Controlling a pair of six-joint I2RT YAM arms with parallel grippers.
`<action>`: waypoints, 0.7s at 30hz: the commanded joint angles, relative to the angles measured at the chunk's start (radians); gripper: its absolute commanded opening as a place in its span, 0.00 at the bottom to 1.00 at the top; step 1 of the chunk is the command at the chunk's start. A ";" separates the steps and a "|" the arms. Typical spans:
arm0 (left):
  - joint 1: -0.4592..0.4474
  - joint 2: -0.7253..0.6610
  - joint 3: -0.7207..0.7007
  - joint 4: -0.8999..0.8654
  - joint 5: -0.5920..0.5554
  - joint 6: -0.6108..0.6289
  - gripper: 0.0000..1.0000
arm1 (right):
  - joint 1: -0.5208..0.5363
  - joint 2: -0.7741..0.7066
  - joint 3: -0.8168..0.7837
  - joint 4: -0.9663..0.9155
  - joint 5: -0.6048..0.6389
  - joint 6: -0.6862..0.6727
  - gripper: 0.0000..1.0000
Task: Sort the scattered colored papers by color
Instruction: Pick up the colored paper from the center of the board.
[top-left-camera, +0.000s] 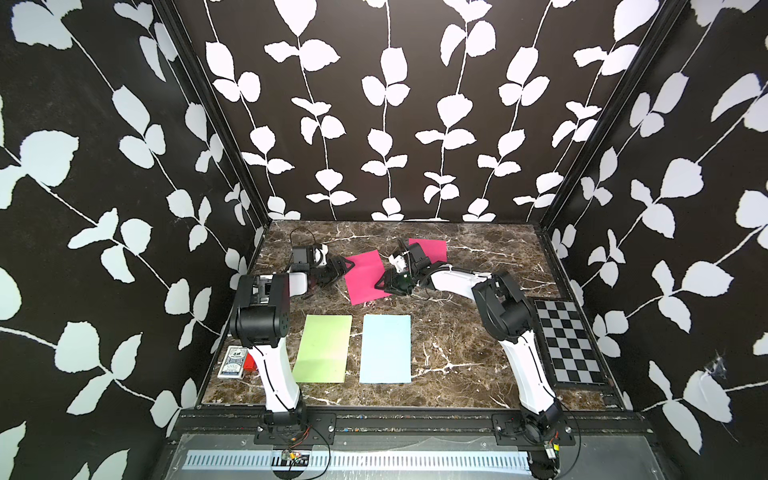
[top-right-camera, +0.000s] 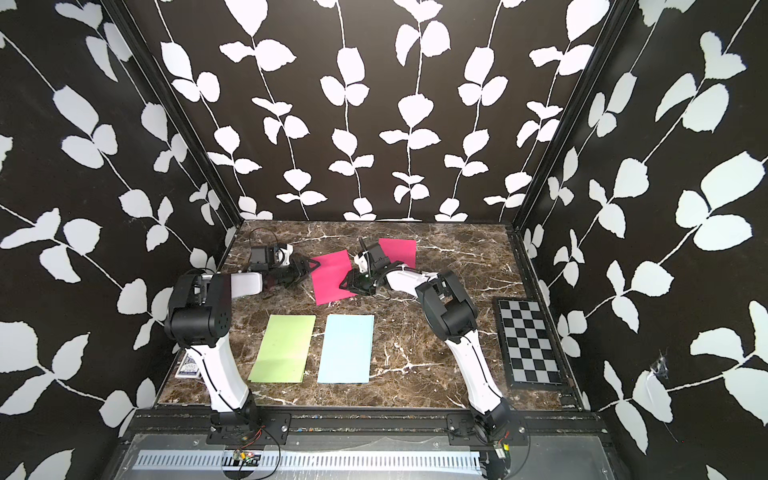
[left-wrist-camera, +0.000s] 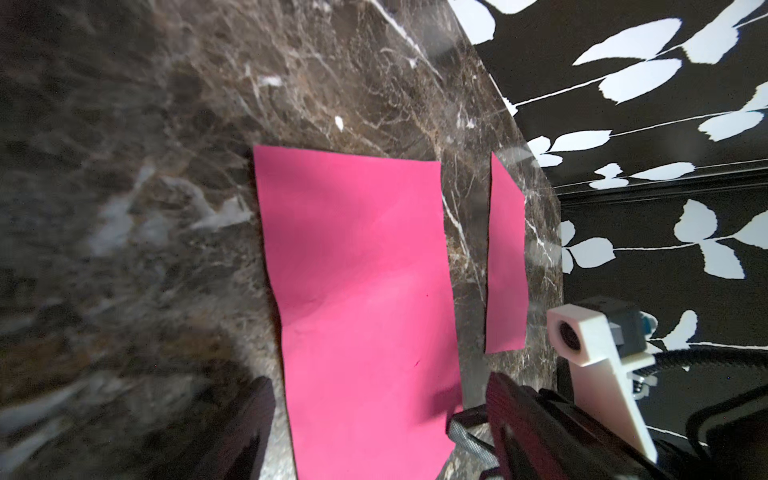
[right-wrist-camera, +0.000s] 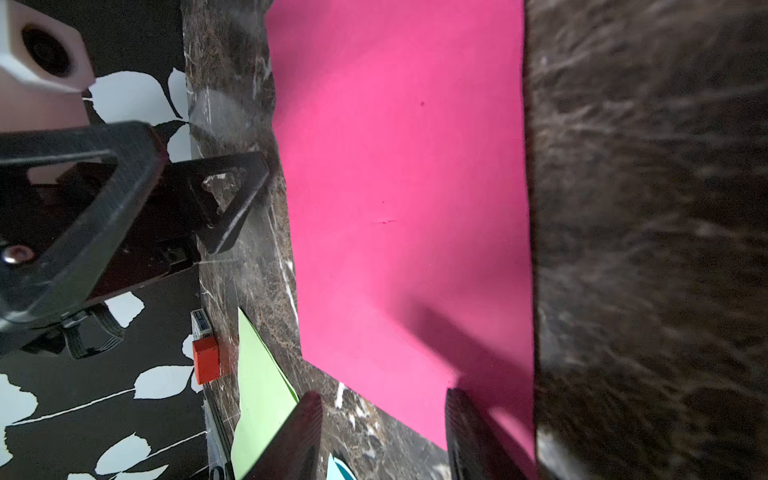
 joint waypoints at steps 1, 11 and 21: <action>0.006 0.028 0.043 -0.040 0.018 0.033 0.82 | 0.003 0.040 0.045 -0.003 -0.002 0.011 0.49; 0.006 0.077 0.078 -0.093 -0.017 0.077 0.83 | 0.002 0.056 0.048 0.000 -0.009 0.017 0.49; 0.006 0.165 0.126 -0.047 0.022 0.033 0.83 | 0.001 0.061 0.029 0.009 -0.021 0.019 0.49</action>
